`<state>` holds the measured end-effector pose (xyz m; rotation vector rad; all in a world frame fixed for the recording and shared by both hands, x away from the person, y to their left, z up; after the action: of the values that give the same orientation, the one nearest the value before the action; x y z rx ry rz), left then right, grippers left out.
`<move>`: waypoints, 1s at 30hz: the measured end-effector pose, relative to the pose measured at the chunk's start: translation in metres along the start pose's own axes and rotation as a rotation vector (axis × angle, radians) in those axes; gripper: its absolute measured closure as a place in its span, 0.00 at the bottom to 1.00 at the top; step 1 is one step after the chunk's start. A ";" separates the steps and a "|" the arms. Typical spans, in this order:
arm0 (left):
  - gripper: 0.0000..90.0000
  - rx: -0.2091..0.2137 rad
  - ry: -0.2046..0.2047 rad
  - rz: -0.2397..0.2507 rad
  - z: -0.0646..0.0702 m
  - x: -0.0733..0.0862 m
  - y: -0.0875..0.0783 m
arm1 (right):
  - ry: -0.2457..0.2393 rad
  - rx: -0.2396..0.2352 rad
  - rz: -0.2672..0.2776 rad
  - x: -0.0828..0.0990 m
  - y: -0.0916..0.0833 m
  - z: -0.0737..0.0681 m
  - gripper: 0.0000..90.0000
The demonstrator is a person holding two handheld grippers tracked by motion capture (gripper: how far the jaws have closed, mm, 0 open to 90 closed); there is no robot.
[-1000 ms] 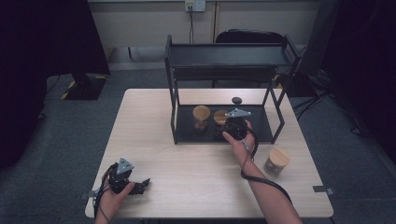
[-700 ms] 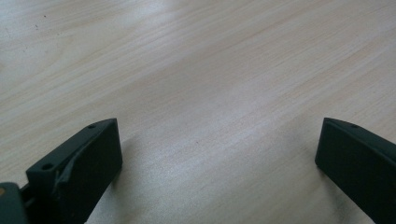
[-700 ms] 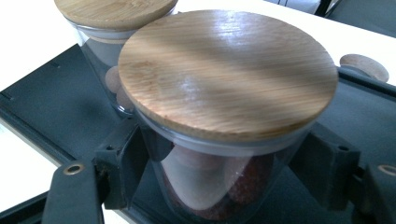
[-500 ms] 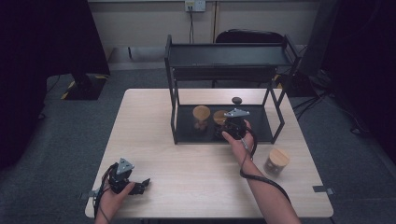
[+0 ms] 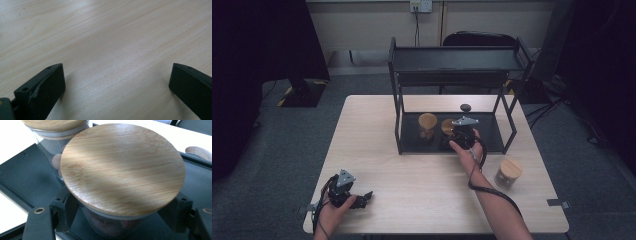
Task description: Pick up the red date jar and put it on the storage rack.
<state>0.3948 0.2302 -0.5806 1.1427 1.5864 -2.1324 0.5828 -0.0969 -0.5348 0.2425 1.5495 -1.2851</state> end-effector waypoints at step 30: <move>0.00 0.000 0.000 0.000 0.000 0.000 0.000 | 0.011 0.008 -0.010 -0.010 0.014 0.006 0.28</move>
<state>0.3948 0.2302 -0.5806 1.1429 1.5864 -2.1326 0.6008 -0.0918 -0.5343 0.2480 1.5572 -1.2998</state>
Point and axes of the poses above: each handheld gripper's, and its own axes: y roughly forward along the jaws, x roughly out of its underside, z roughly to its right, the point moved 10 cm from there along y, roughly forward along the jaws, and after that the axes turned 8 degrees about -y, right-handed, at the moved point
